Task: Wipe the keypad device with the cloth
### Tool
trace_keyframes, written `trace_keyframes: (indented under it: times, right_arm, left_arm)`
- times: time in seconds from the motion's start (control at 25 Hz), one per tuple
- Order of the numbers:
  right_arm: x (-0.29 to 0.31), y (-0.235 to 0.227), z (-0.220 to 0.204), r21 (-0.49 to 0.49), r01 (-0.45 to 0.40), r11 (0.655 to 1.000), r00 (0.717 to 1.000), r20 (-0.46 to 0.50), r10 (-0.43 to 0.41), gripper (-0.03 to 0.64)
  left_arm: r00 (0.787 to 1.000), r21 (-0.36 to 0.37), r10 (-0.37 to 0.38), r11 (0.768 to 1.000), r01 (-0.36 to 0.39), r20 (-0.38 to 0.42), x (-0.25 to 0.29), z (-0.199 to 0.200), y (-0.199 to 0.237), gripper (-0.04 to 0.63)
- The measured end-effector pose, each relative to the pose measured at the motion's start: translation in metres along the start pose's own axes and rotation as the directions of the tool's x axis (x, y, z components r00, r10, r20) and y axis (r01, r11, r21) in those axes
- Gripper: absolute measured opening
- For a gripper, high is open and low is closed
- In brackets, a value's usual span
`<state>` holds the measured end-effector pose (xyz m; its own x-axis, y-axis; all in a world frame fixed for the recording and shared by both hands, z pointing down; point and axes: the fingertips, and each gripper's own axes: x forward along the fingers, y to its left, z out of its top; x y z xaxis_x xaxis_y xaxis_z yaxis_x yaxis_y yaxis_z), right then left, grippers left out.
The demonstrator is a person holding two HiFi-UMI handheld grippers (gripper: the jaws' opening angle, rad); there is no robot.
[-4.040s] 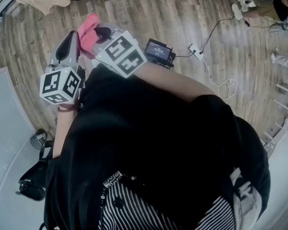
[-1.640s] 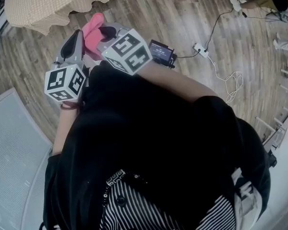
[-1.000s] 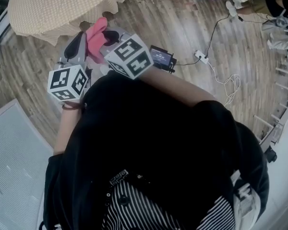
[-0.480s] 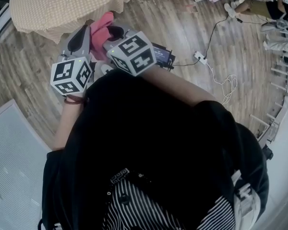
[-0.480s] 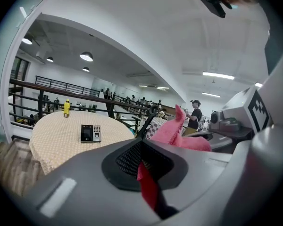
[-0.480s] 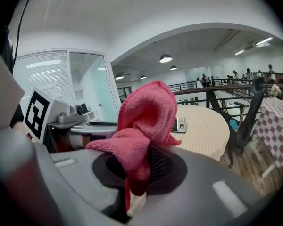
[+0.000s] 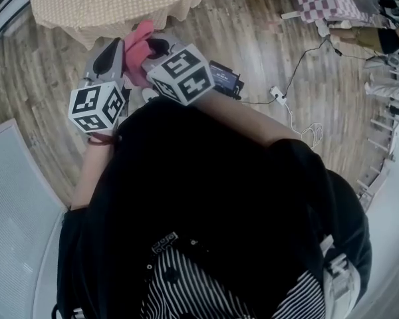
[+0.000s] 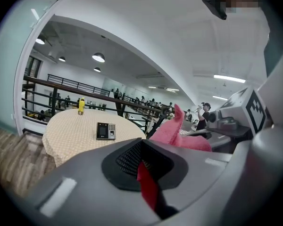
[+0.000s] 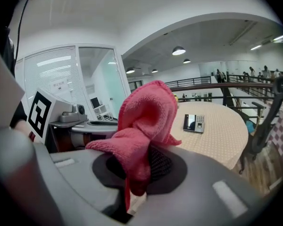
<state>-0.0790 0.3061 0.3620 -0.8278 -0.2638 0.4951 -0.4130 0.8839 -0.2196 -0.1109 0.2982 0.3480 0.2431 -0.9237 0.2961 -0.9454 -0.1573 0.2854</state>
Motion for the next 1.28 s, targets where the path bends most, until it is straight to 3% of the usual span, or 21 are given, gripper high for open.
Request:
trace_keyframes:
  times: [0.4,0.76,1.12,1.28]
  right_arm:
    - [0.069,-0.009,0.037,-0.038,-0.100,0.994,0.995,-0.034,0.099,0.063]
    - [0.114,-0.080,0.093,-0.030,-0.107,0.994,0.994,-0.019,0.106,0.063]
    - [0.158,-0.158,0.156,-0.045,-0.189,0.981,0.982,-0.027,0.188,0.063]
    - [0.167,-0.195,0.182,-0.042,-0.227,0.973,0.974,-0.022,0.226,0.063]
  left_arm:
    - [0.996,-0.015,0.089,0.996,-0.089,-0.004,0.020,0.023,0.072,0.000]
    - [0.996,-0.002,0.094,0.996,-0.094,0.005,0.099,0.072,0.111,0.001]
    - [0.981,-0.024,0.192,0.981,-0.191,0.041,0.182,0.130,0.149,0.002]
    - [0.976,0.004,0.215,0.977,-0.215,0.034,0.220,0.156,0.155,0.002]
